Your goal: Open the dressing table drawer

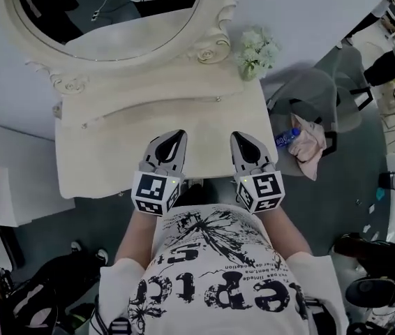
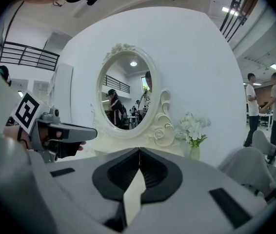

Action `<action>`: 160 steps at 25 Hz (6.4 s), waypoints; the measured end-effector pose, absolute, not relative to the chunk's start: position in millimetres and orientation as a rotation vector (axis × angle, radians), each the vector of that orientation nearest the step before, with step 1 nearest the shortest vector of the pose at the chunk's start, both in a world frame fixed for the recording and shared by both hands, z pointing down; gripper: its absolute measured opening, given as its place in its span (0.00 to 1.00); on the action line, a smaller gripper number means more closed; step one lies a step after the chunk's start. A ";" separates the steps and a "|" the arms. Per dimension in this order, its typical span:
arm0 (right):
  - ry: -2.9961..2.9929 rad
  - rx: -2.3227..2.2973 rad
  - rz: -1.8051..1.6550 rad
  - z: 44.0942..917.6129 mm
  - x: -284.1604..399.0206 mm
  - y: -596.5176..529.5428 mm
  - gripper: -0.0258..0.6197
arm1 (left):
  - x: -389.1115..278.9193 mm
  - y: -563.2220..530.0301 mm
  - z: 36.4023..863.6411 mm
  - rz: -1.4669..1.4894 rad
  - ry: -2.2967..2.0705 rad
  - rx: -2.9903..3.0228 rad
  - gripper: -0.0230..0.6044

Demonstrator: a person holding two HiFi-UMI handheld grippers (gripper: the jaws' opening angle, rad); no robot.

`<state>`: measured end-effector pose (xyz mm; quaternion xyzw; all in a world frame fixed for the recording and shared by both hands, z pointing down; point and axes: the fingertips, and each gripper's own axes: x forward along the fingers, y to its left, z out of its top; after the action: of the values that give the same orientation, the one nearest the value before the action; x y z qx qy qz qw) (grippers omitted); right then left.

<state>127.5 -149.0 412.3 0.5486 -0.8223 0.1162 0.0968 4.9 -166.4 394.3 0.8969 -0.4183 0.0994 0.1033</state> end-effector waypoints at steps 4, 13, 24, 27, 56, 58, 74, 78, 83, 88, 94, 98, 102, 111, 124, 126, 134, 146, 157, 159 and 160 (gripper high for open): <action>-2.394 1.641 0.417 430.4 126.0 -187.2 0.07 | -7.1 -204.7 402.1 0.285 -1.226 2.656 0.07; -2.353 1.513 0.491 504.0 115.9 -244.7 0.07 | -38.3 -248.8 450.8 0.279 -1.319 2.567 0.07; -2.210 1.437 0.451 590.9 132.5 -289.6 0.18 | -29.6 -269.3 501.2 0.302 -1.316 2.476 0.07; -2.178 1.453 0.480 608.1 134.6 -302.3 0.25 | -26.7 -270.6 513.5 0.317 -1.309 2.459 0.07; -2.091 1.539 0.565 632.4 139.8 -308.9 0.21 | -43.8 -264.2 536.6 0.391 -1.303 2.423 0.07; -2.094 1.538 0.569 632.5 139.9 -304.0 0.21 | -42.5 -262.1 538.3 0.398 -1.291 2.425 0.07; -2.099 1.507 0.584 635.5 138.7 -279.9 0.21 | -38.5 -252.1 538.3 0.403 -1.244 2.446 0.07; -2.106 1.489 0.580 634.6 138.5 -270.3 0.20 | -36.8 -251.9 537.5 0.401 -1.236 2.449 0.07; -2.099 1.497 0.585 634.3 139.4 -259.5 0.20 | -31.5 -251.1 535.0 0.399 -1.218 2.466 0.07; -2.098 1.500 0.584 634.2 140.5 -252.8 0.20 | -28.8 -247.3 533.1 0.393 -1.215 2.469 0.07; -2.107 1.493 0.604 634.9 141.9 -249.6 0.21 | -27.4 -241.7 531.0 0.399 -1.225 2.460 0.07; -2.126 1.494 0.621 635.9 141.9 -246.7 0.21 | -27.7 -238.9 530.4 0.407 -1.241 2.453 0.07; -2.143 1.487 0.711 639.2 140.4 -243.9 0.23 | -28.4 -236.5 529.6 0.421 -1.263 2.441 0.07; -2.209 1.457 0.590 586.9 142.8 -235.4 0.25 | -12.8 -234.4 507.6 0.414 -1.275 2.458 0.07; -2.486 1.546 0.268 442.6 140.3 -263.1 0.07 | 4.6 -254.1 424.2 0.296 -1.330 2.579 0.07; -2.527 1.561 0.220 421.4 140.9 -263.8 0.07 | 6.8 -255.4 407.0 0.277 -1.347 2.613 0.07; -2.636 1.537 0.174 381.0 141.6 -268.5 0.07 | 16.3 -262.4 369.3 0.191 -1.363 2.659 0.07; -2.665 1.432 0.170 384.9 138.7 -269.1 0.07 | 27.5 -263.2 359.2 0.195 -1.372 2.660 0.07; -2.655 1.453 0.168 386.1 144.6 -258.7 0.07 | 33.4 -252.5 362.4 0.211 -1.387 2.648 0.07; -2.653 1.458 0.166 385.8 146.8 -257.3 0.07 | 35.1 -251.0 363.1 0.217 -1.386 2.646 0.07; -2.653 1.459 0.165 385.4 147.6 -256.5 0.07 | 36.4 -249.9 363.3 0.222 -1.383 2.648 0.07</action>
<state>147.6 -256.5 385.4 0.4805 -0.8736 0.0543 0.0549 36.4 -249.9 363.3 0.8816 -0.4604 0.0738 0.0730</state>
